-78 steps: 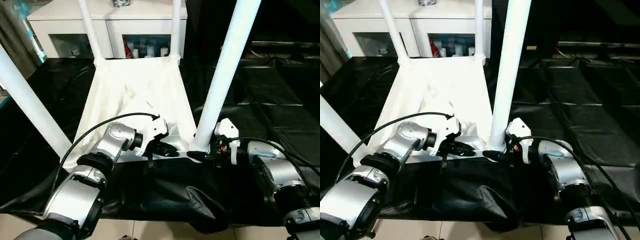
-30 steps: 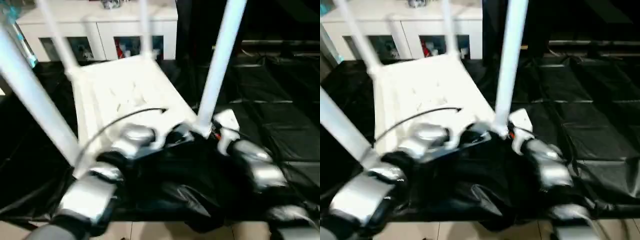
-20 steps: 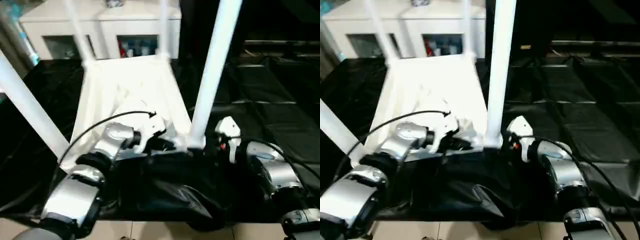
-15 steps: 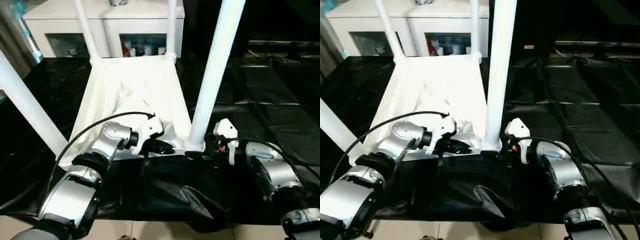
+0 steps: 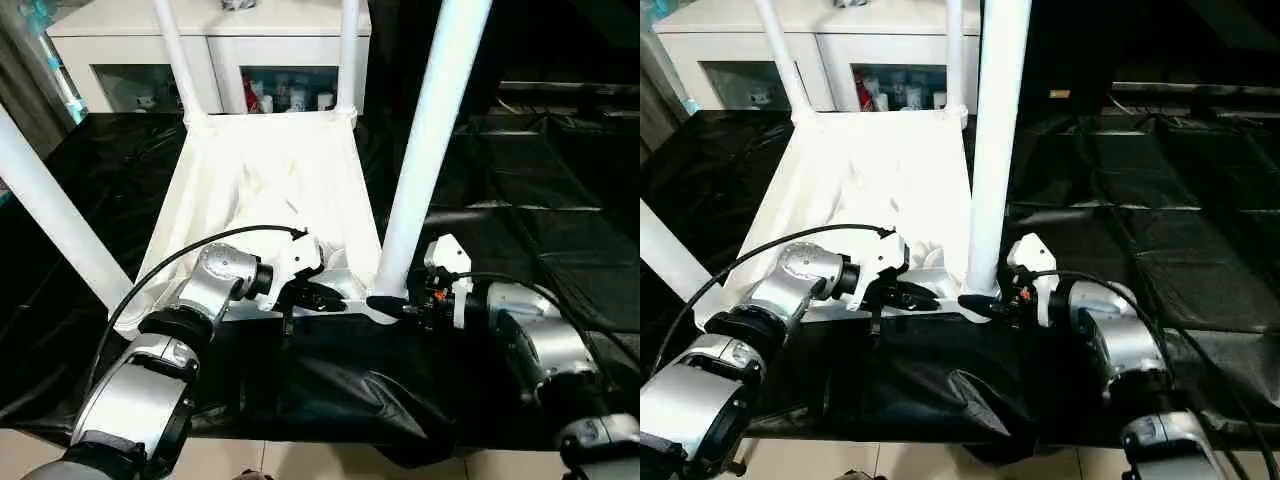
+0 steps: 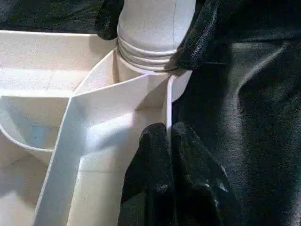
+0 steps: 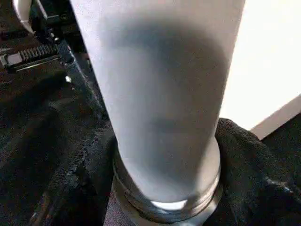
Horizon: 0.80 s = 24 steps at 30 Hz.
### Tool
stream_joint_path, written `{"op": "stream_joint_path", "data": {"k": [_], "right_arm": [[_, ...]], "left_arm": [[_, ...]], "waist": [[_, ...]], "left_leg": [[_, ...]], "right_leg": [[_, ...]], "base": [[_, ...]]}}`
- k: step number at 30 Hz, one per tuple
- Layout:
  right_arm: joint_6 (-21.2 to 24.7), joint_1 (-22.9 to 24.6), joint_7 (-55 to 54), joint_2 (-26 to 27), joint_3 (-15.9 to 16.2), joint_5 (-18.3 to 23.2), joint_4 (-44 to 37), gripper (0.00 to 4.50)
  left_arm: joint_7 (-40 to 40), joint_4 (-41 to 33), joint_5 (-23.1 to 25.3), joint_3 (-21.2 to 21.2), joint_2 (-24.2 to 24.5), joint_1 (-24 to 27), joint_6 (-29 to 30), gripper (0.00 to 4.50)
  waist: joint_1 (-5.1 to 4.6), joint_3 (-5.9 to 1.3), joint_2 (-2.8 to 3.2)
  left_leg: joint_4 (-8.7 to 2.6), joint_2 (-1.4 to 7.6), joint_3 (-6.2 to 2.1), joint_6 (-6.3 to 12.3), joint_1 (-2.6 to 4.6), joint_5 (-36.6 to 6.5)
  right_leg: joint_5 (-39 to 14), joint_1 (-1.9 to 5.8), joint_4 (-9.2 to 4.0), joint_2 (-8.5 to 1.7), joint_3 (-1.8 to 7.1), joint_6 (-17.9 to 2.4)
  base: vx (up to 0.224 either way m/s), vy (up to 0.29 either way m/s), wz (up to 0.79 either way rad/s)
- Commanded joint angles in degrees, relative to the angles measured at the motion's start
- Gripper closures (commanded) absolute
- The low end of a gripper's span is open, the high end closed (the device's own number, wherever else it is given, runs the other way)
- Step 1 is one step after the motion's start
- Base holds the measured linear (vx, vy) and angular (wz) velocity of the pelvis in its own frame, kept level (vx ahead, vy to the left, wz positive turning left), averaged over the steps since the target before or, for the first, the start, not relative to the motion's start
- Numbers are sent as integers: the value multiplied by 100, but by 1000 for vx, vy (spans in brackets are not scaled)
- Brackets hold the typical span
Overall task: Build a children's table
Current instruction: Rotate leg to tighten
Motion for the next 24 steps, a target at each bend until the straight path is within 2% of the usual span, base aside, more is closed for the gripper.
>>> {"op": "stream_joint_path", "data": {"k": [1, 2, 3, 6, 7, 9, 10, 12, 14, 15, 16, 17, 18, 21, 24], "right_arm": [[122, 105, -182, 161, 154, -53, -2, 176], [112, 160, -637, 331, 155, -195, 80, 176], [108, 175, -809, 398, 155, -246, 119, 177], [165, 116, -1869, 782, 46, -475, 405, 177], [182, 33, -2395, 926, -26, -582, 584, 178], [250, -219, -3665, 1264, -235, -743, 1041, 178], [269, -255, -3796, 1307, -263, -745, 1093, 178], [322, -438, -4334, 1521, -373, -756, 1312, 178], [241, -523, -4417, 1619, -318, -819, 1374, 178], [167, -576, -4462, 1685, -285, -888, 1418, 178], [50, -616, -4463, 1702, -208, -986, 1460, 143], [-116, -668, -4465, 1687, -107, -1110, 1532, 143], [-116, -668, -4465, 1687, -107, -1110, 1532, 108], [-543, -655, -3872, 1475, -149, -906, 1419, 98], [-682, -588, -3222, 1238, -166, -702, 1188, 76]], "left_arm": [[502, 63, -107, 91, -195, -5, 76, 450], [962, 120, -72, 143, -343, -64, 156, 450], [1128, 145, -56, 157, -399, -89, 188, 450], [1926, 306, 39, 193, -671, -238, 371, 450], [2275, 383, 57, 228, -781, -309, 480, 450], [3085, 567, 66, 338, -1048, -483, 737, 450], [3174, 586, 71, 344, -1078, -502, 756, 450], [3514, 659, 112, 324, -1214, -577, 787, 450], [3623, 673, 139, 292, -1287, -595, 760, 450], [3699, 699, 164, 282, -1336, -614, 739, 450], [3723, 717, 176, 279, -1378, -621, 717, 450], [3725, 739, 185, 277, -1419, -628, 694, 450], [3725, 739, 185, 277, -1419, -628, 694, 450], [3343, 694, 168, 225, -1325, -554, 574, 450], [3014, 640, 142, 201, -1160, -504, 504, 450]], "waist": [[10, -325, -104], [-2, -319, -99], [-23, -291, -101], [-97, -272, -95], [-115, -270, -106], [-233, -257, -75], [-258, -258, -76], [-282, -264, -76], [-301, -268, -67], [-308, -278, -75], [-311, -282, -74], [-314, -284, -76], [-313, -287, -79], [-304, -297, -80], [-286, -313, -77]], "left_leg": [[-357, 239, -70, 483, 116, -1321], [-367, 234, -78, 404, 122, -1441], [-390, 227, -83, 308, 136, -1632], [-419, 196, -120, 52, 174, -2045], [-428, 192, -143, 16, 162, -2087], [-435, 166, -159, -107, 197, -2407], [-439, 146, -188, -109, 180, -2478], [-439, 139, -189, -63, 182, -2506], [-433, 135, -187, -29, 185, -2539], [-425, 131, -172, 53, 178, -2467], [-430, 135, -173, 74, 168, -2431], [-432, 140, -168, 106, 148, -2385], [-426, 139, -161, 129, 146, -2351], [-424, 147, -156, 211, 131, -2285], [-405, 160, -138, 344, 111, -2073]], "right_leg": [[-1093, 237, -337, -277, 131, -1519], [-1302, 236, -353, -280, 130, -1478], [-1608, 214, -392, -280, 136, -1404], [-2384, 163, -476, -288, 146, -1130], [-2505, 181, -481, -296, 138, -1074], [-2853, 115, -525, -271, 131, -941], [-3067, 148, -554, -284, 109, -821], [-3091, 120, -594, -273, 112, -728], [-3022, 108, -603, -267, 114, -736], [-2851, 111, -603, -265, 124, -778], [-2773, 123, -595, -265, 124, -801], [-2644, 134, -578, -258, 122, -835], [-2540, 136, -569, -258, 125, -882], [-2313, 165, -541, -264, 127, -975], [-1914, 188, -504, -267, 137, -1114]], "base": [[0, 0, 0], [0, 0, 0], [0, 0, 0], [0, 0, 0], [0, 0, 0], [0, 0, 0], [0, 0, 0], [0, 0, 0], [0, 0, 0], [0, 0, 0], [0, 0, 0], [0, 0, 0], [0, 0, 0], [0, 0, 0], [0, 0, 0]]}}
